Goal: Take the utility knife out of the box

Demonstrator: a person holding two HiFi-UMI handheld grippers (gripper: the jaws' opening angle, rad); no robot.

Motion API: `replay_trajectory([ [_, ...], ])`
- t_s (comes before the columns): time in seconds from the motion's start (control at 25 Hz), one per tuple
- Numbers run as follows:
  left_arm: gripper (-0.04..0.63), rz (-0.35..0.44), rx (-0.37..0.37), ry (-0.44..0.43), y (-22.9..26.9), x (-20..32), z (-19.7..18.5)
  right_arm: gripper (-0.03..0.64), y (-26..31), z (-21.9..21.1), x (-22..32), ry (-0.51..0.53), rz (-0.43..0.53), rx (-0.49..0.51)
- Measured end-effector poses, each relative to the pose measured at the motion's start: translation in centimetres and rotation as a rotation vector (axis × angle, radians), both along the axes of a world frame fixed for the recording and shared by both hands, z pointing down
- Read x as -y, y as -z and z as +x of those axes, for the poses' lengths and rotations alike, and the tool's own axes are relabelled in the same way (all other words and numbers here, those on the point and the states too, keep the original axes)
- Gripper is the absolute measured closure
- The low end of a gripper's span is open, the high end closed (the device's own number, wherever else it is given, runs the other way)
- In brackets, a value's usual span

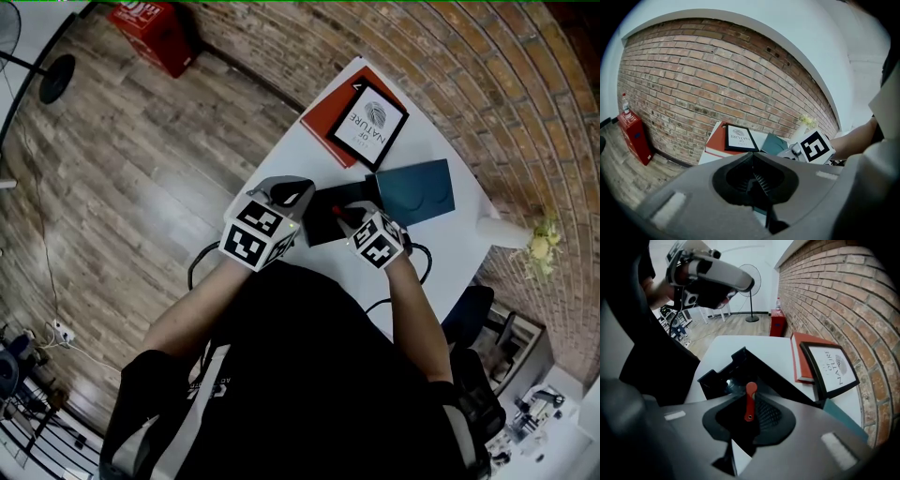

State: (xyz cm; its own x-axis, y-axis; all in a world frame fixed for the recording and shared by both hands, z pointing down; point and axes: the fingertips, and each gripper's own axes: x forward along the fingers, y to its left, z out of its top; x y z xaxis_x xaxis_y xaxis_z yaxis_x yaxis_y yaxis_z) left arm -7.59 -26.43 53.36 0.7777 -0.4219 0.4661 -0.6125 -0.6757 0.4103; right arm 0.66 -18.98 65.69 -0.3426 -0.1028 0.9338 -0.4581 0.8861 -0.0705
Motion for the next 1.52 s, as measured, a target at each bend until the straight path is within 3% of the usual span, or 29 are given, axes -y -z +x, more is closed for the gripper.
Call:
replay_trajectory([
  [0.36, 0.582, 0.004, -0.022, -0.115, 0.6, -0.4, 3.1, 0.563, 5.8, -0.1, 1.5, -0.042, 0.16, 0.088],
  [0.4, 0.544, 0.003, -0.026, -0.128, 0.8, -0.5, 3.5, 0.563, 6.5, -0.1, 1.5, -0.046, 0.177, 0.098],
  [0.76, 0.482, -0.027, -0.074, -0.232, 2.3, -1.9, 6.6, 0.563, 12.8, 0.0, 1.7, -0.077, 0.324, 0.19],
  [1.16, 0.48, -0.055, -0.191, -0.306, 5.7, -3.0, 8.6, 0.563, 16.3, 1.4, 0.7, -0.088, 0.449, 0.203],
  [1.52, 0.481, -0.025, -0.216, -0.427, 8.4, -5.3, 10.8, 0.563, 18.4, 1.4, 0.1, -0.052, 0.575, 0.217],
])
